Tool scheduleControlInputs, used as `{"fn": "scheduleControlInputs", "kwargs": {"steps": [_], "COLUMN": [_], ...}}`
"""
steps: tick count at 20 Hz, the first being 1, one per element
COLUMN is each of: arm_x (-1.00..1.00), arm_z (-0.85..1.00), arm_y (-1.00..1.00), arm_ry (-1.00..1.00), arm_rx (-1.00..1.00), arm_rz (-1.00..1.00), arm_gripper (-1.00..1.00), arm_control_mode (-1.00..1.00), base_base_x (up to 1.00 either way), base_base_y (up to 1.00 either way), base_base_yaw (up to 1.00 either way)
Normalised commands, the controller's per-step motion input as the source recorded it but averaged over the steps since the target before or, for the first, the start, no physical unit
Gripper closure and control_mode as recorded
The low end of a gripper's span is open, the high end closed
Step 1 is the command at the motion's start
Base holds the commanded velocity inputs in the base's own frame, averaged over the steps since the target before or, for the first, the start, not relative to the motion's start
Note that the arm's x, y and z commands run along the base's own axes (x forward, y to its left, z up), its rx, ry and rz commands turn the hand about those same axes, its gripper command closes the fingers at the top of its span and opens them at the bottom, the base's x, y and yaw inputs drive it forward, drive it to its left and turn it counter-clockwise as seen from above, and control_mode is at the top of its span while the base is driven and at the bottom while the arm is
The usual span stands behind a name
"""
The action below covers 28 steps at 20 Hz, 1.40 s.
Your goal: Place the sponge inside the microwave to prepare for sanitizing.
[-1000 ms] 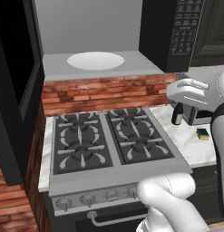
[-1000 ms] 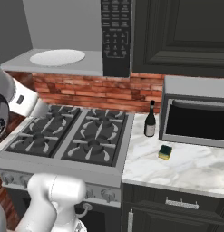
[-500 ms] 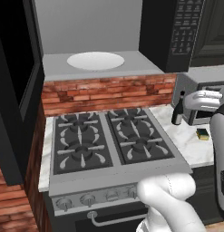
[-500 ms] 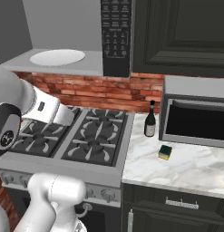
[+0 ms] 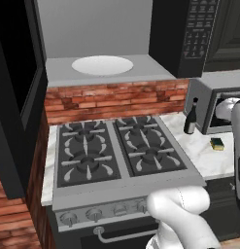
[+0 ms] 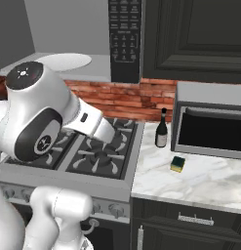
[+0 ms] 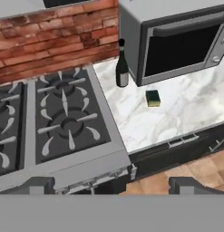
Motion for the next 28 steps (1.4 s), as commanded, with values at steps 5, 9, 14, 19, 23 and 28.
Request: {"fn": "scheduleControlInputs", "kwargs": {"steps": [5, 9, 14, 19, 23, 28], "arm_x": [0.25, 0.14, 0.14, 0.37, 0.59, 0.59], "arm_z": [-0.21, -0.41, -0.50, -0.50, -0.32, -0.22], "arm_y": [-0.63, -0.49, -0.44, -0.35, -0.21, -0.12], "arm_ry": [0.19, 0.03, 0.00, 0.02, 0.15, 0.17], "arm_rx": [0.00, -0.03, 0.00, 0.00, 0.00, 0.00], "arm_rz": [-0.08, -0.07, -0.07, -0.04, -0.02, -0.01], "arm_gripper": [-1.00, -1.00, -1.00, -1.00, -1.00, -1.00], "arm_control_mode": [-1.00, -1.00, -1.00, -1.00, -1.00, -1.00], "base_base_x": [0.00, 0.00, 0.00, 0.00, 0.00, 0.00], "base_base_y": [0.00, 0.00, 0.00, 0.00, 0.00, 0.00], "base_base_yaw": [0.00, 0.00, 0.00, 0.00, 0.00, 0.00]}}
